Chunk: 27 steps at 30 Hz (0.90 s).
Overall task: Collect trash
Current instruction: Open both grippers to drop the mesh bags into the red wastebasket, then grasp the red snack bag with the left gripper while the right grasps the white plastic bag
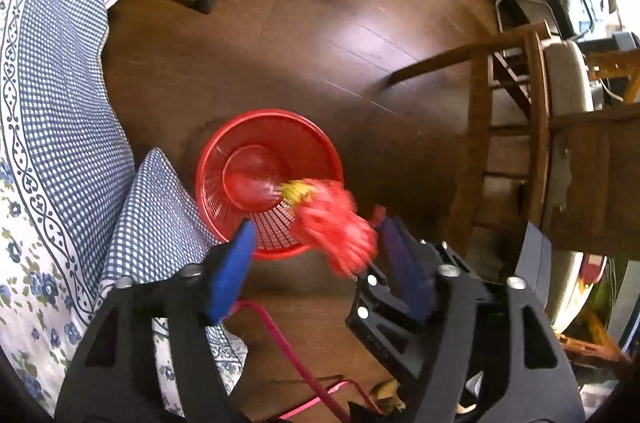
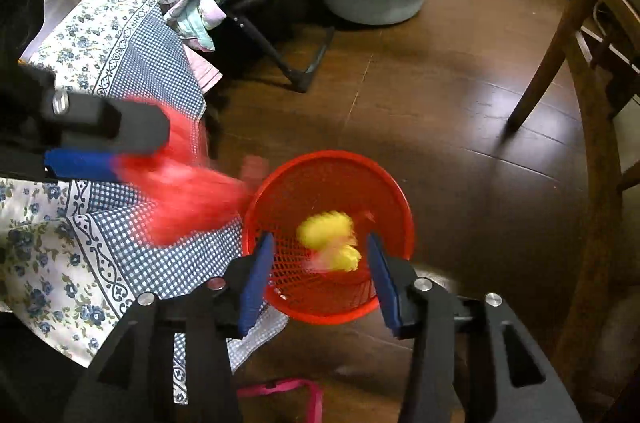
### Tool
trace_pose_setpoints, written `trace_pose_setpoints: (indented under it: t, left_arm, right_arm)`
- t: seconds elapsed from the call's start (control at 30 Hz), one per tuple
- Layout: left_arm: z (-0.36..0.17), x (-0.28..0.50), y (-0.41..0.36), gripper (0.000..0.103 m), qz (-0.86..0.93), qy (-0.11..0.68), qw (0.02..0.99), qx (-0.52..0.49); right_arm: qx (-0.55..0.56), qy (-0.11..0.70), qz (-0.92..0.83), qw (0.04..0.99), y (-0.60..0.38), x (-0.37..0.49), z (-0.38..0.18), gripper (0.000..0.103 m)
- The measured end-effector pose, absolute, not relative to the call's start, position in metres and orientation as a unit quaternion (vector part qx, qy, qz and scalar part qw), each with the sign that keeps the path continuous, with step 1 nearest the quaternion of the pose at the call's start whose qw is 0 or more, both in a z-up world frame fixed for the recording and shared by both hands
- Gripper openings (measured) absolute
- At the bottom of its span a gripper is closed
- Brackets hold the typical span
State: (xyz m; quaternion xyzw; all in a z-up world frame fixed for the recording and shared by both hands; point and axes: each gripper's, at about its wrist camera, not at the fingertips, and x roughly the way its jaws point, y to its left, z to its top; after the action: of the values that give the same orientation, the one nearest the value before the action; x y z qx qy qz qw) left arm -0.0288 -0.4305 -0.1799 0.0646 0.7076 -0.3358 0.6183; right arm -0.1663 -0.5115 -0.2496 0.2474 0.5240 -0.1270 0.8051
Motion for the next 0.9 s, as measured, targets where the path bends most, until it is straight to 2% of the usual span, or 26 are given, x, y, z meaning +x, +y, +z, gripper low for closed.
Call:
trace_pose_setpoints:
  t: [0.23, 0.33, 0.43, 0.6, 0.67, 0.9]
  left_arm:
    - [-0.167, -0.03, -0.427, 0.072, -0.338, 0.692, 0.633, 0.076]
    - [-0.146, -0.032, -0.418, 0.073, -0.344, 0.666, 0.656, 0.088]
    - [-0.121, -0.035, -0.406, 0.082, -0.351, 0.637, 0.68, 0.095]
    - [-0.071, -0.041, -0.376, 0.085, -0.361, 0.576, 0.725, 0.111]
    - [-0.051, -0.043, -0.357, 0.089, -0.358, 0.549, 0.745, 0.122]
    - [-0.011, -0.031, -0.282, 0.09, -0.311, 0.5, 0.799, 0.12]
  right_arm:
    - [0.236, 0.519, -0.14, 0.81, -0.513, -0.168, -0.233, 0.056]
    - [0.227, 0.513, -0.141, 0.815, -0.511, -0.168, -0.219, 0.06]
    - [0.212, 0.505, -0.138, 0.826, -0.503, -0.166, -0.199, 0.064]
    - [0.18, 0.48, -0.121, 0.85, -0.48, -0.155, -0.154, 0.07]
    - [0.167, 0.467, -0.112, 0.861, -0.469, -0.15, -0.135, 0.071]
    - [0.117, 0.419, -0.077, 0.897, -0.416, -0.12, -0.067, 0.081]
